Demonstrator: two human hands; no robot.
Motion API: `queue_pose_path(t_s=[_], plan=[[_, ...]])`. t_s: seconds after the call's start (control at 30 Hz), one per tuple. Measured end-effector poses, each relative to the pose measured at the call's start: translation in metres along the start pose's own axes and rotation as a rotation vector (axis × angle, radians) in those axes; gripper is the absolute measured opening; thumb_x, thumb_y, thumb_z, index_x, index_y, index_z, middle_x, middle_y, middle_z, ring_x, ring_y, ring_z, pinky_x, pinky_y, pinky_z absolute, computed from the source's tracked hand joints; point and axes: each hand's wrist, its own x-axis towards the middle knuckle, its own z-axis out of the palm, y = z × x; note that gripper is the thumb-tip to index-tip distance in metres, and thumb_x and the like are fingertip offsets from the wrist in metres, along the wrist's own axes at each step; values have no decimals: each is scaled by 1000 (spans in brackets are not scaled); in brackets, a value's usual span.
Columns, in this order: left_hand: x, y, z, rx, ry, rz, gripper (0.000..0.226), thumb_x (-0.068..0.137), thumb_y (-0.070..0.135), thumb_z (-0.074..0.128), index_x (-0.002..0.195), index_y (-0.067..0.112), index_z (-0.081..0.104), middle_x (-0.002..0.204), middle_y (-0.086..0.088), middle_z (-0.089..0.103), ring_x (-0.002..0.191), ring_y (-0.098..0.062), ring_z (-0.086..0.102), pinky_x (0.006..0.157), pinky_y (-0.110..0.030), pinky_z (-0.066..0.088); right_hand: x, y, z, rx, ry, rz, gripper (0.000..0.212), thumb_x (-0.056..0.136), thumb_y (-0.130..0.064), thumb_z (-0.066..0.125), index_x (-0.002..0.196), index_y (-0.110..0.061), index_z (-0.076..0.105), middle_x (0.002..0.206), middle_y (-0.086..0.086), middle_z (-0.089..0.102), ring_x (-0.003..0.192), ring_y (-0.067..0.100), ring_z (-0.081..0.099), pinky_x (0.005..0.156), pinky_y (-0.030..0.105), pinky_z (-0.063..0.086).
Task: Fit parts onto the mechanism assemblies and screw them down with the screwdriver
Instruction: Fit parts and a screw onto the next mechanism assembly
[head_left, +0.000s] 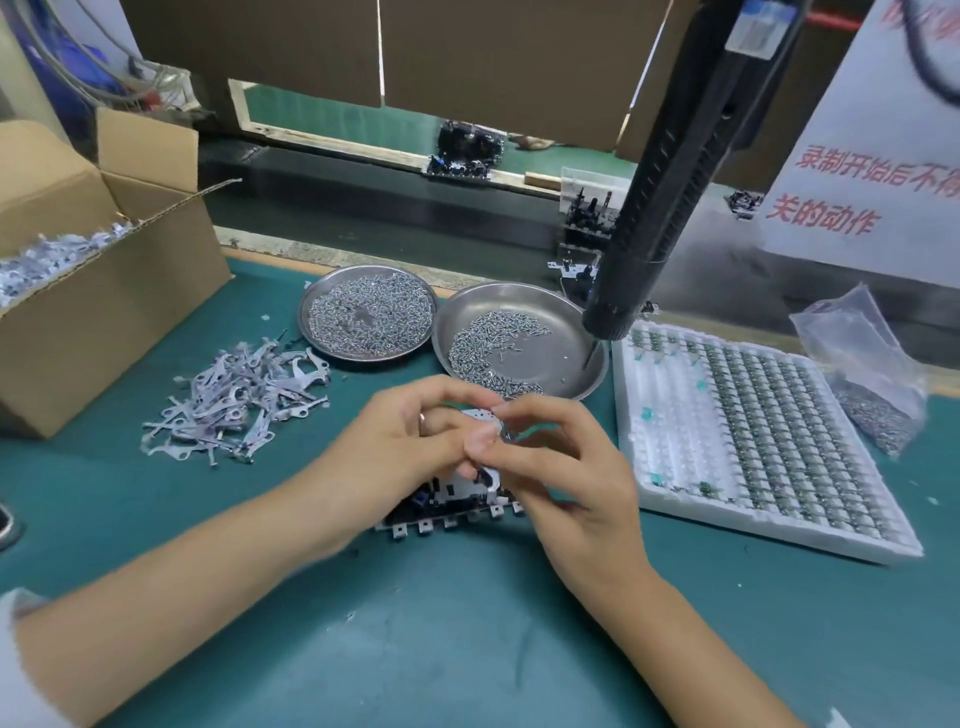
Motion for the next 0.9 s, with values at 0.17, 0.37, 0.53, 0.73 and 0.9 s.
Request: queue_pose_path(t_s=[0.17, 0.37, 0.53, 0.73, 0.9], plan=[[-7, -5, -14, 708, 211, 503, 12, 96, 26, 55, 103, 23, 64, 83, 11, 67, 73, 0, 61, 70, -12, 45, 1, 6, -3, -148, 22, -43, 26, 81, 16, 57, 98, 2, 72, 97, 11, 66, 88, 25, 63, 79, 28, 50], [-16, -15, -24, 985, 120, 788, 23, 88, 26, 60, 106, 14, 67, 96, -1, 64, 85, -10, 56, 84, -26, 43, 0, 11, 0, -234, -129, 12, 26, 82, 10, 59, 104, 2, 71, 94, 9, 70, 81, 25, 64, 75, 27, 51], [-15, -18, -29, 916, 157, 684, 20, 83, 30, 64, 95, 17, 73, 91, 14, 65, 78, -9, 57, 74, -43, 46, 0, 12, 1, -153, -125, 146, 15, 84, -6, 65, 96, -6, 74, 85, 0, 71, 79, 16, 59, 75, 22, 48], [-15, -17, -28, 936, 156, 609, 19, 80, 31, 70, 90, 16, 76, 82, 12, 70, 74, -12, 59, 76, -42, 43, -1, 13, 2, -166, -167, 197, 14, 87, -10, 63, 97, -10, 73, 81, -4, 67, 82, 13, 52, 78, 19, 43], [-18, -18, -23, 814, 229, 422, 13, 68, 33, 72, 80, 38, 70, 68, 33, 61, 81, 10, 53, 83, -20, 35, -4, 12, 3, -182, -178, 127, 17, 87, -5, 63, 102, -7, 72, 96, -1, 68, 89, 16, 59, 84, 26, 45]])
